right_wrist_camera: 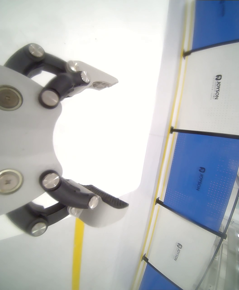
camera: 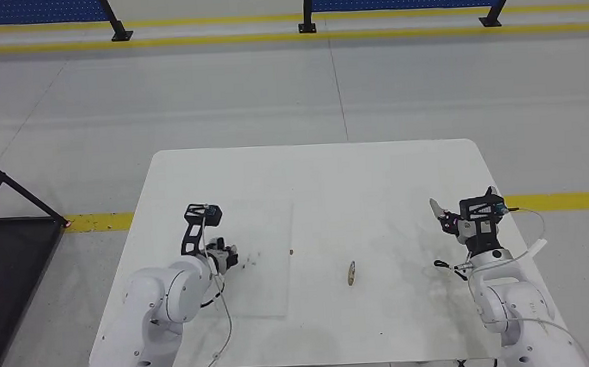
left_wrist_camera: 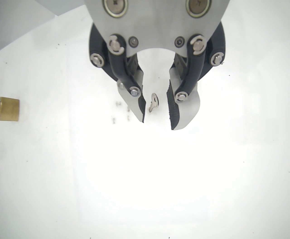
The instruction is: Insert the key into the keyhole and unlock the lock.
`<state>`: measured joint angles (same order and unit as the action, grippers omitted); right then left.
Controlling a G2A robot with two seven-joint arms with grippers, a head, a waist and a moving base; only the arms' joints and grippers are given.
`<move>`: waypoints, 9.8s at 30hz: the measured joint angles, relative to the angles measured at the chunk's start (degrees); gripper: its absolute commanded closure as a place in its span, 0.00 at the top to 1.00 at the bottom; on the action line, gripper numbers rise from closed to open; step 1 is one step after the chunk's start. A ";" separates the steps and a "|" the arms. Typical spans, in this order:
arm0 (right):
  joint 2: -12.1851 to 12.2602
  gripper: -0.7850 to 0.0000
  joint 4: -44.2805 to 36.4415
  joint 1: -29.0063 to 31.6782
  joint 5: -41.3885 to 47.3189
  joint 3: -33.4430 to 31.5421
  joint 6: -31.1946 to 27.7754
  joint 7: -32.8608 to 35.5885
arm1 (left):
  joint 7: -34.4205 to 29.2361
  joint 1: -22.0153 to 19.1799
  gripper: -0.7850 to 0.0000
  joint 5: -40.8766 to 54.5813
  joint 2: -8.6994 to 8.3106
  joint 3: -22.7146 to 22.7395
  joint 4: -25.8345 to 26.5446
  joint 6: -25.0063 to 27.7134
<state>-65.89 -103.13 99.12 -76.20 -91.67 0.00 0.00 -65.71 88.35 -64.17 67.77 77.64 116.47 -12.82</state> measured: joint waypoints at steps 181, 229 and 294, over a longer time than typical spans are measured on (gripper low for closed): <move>2.03 1.00 -19.69 -28.67 17.90 30.38 16.25 88.00 | -7.26 -7.04 0.00 90.62 -1.75 19.42 -31.02 29.62; 4.75 1.00 -4.28 -42.51 31.00 48.30 17.60 86.71 | -7.26 -7.04 0.00 90.62 -1.75 19.42 -31.02 29.62; 8.20 0.00 0.16 -29.92 99.88 25.92 6.71 64.76 | -7.26 -7.04 0.00 90.62 -1.75 19.42 -31.02 29.62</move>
<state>-57.69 -102.98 69.20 23.68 -65.75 6.71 64.76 -72.97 81.31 26.44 66.02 97.06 85.45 16.80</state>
